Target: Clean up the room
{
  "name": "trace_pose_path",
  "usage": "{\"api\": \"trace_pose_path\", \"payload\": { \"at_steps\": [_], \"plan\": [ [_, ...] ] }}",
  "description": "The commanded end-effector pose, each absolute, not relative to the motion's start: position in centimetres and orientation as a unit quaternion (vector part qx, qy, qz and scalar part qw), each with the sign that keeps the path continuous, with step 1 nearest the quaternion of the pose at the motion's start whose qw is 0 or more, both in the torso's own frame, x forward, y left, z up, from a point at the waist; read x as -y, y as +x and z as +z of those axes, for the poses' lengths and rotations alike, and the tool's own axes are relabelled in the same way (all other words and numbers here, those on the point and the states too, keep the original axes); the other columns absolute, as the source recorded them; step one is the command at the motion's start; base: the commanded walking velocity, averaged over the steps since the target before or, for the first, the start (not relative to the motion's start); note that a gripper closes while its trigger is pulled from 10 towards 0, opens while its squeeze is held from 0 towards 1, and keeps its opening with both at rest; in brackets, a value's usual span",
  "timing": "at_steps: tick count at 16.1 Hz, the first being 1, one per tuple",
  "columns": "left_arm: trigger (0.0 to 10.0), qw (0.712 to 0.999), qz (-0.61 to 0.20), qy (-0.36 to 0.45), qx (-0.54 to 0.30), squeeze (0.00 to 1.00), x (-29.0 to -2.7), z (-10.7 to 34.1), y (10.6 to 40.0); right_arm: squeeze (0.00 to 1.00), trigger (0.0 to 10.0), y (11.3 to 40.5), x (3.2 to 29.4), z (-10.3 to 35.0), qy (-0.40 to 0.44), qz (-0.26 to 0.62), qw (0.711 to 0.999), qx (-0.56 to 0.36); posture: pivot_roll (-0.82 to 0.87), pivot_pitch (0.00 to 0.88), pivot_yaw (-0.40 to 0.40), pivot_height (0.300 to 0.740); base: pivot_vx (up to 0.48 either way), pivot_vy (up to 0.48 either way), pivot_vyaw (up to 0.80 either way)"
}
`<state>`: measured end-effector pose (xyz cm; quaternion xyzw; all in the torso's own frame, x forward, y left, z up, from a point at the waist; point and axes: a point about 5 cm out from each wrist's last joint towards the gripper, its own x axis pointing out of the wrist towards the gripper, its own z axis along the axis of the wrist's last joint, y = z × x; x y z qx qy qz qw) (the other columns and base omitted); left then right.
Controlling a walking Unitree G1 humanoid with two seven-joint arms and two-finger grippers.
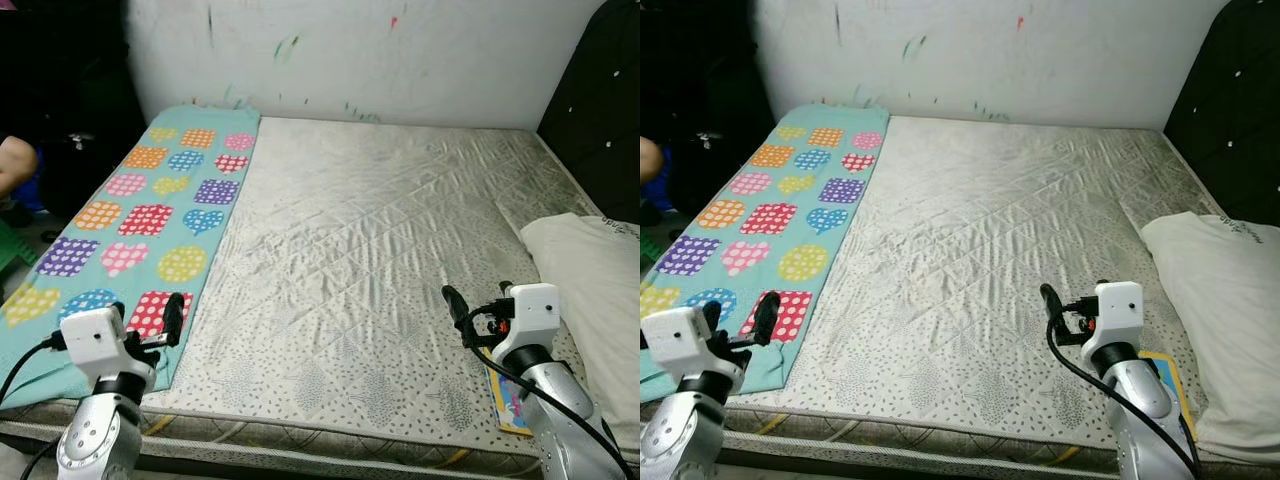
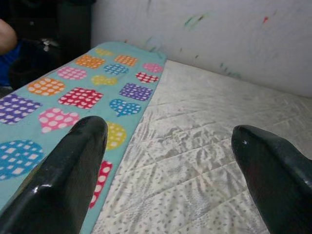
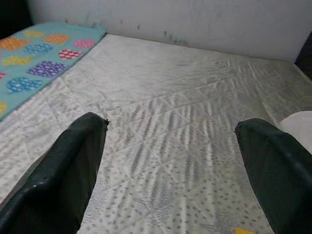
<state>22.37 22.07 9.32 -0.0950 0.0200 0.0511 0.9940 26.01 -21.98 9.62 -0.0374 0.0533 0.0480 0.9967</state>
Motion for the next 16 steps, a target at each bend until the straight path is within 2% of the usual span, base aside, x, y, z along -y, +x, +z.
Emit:
{"api": "trace_pose_path", "payload": {
  "at_steps": [1,9,13,16],
  "plan": [
    [10.0,0.994,0.042,-0.101,-0.012,0.00,-21.7,9.9,22.9,0.00,10.0,26.5,21.7,10.3,-0.046,0.065,0.996,-0.038,-0.07,0.000,-0.005,0.740,0.000,0.000,0.00],
    [10.0,0.994,0.037,-0.098,-0.005,0.00,-21.6,10.3,23.5,0.00,10.0,27.2,21.7,10.5,-0.049,0.045,0.997,-0.047,-0.07,0.000,0.001,0.740,0.000,0.000,0.00],
    [10.0,0.993,0.037,-0.109,-0.010,0.00,-21.7,10.2,23.5,0.00,10.0,27.0,21.6,10.3,-0.025,0.044,0.998,-0.046,-0.07,0.000,0.003,0.740,0.000,0.000,0.00],
    [10.0,0.993,0.028,-0.116,0.003,0.00,-21.1,10.9,24.7,0.00,10.0,28.2,20.8,10.9,-0.017,0.055,0.998,-0.037,-0.07,0.000,0.004,0.740,0.000,0.000,0.00]
  ]
}}
